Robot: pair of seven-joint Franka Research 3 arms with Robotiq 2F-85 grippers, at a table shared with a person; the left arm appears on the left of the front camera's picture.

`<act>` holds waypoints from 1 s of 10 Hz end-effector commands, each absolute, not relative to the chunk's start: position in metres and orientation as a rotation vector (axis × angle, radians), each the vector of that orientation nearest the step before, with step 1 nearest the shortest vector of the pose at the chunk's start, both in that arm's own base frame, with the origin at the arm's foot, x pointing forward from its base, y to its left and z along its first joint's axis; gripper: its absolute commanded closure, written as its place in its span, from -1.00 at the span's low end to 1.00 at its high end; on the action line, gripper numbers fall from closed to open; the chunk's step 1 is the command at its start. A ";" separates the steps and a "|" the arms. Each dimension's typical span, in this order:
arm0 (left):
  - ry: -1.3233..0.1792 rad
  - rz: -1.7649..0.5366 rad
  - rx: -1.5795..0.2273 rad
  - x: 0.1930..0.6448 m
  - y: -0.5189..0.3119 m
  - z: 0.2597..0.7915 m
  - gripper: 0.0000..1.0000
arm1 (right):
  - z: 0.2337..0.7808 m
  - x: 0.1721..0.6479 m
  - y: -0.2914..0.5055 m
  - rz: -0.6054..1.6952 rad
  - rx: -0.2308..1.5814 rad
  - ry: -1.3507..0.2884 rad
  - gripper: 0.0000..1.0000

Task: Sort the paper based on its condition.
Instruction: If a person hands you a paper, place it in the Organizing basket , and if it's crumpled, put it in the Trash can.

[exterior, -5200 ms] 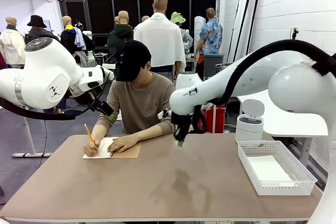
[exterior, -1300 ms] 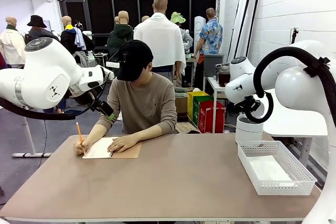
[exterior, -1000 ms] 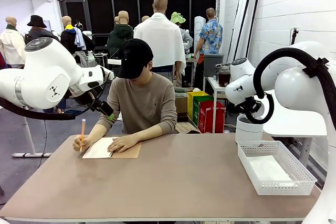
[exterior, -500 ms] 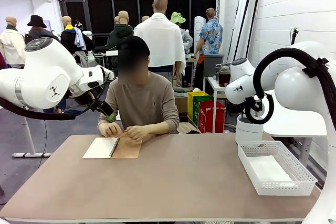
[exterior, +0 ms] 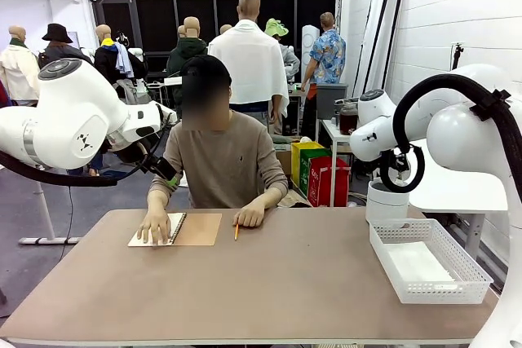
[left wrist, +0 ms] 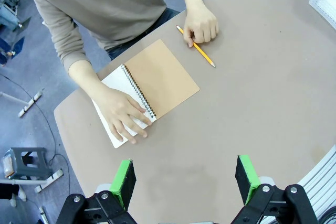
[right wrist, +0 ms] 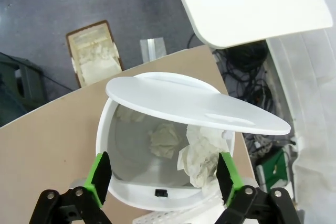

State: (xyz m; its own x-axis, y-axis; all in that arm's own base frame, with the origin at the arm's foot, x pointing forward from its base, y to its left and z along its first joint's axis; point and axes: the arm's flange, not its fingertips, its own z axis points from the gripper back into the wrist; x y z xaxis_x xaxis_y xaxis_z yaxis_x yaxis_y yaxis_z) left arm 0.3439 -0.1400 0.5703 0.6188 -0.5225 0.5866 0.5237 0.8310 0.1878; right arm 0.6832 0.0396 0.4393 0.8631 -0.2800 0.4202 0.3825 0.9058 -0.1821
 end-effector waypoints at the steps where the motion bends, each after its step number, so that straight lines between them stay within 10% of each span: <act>1: -0.674 -0.600 -0.002 0.344 -0.139 0.570 -1.00 | 0.433 0.683 0.041 -0.347 -0.208 -0.414 -1.00; 10: -0.674 -0.600 -0.002 0.344 -0.139 0.570 -1.00 | 0.436 0.685 0.043 -0.357 -0.235 -0.402 -1.00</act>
State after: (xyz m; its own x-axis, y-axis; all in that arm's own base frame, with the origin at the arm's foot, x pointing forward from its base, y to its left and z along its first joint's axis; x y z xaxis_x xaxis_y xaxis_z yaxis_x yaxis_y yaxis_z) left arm 0.3439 -0.1400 0.5703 0.6188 -0.5225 0.5865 0.5237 0.8310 0.1878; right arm 0.6849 0.0421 0.4362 0.8587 -0.2952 0.4189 0.3859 0.9104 -0.1494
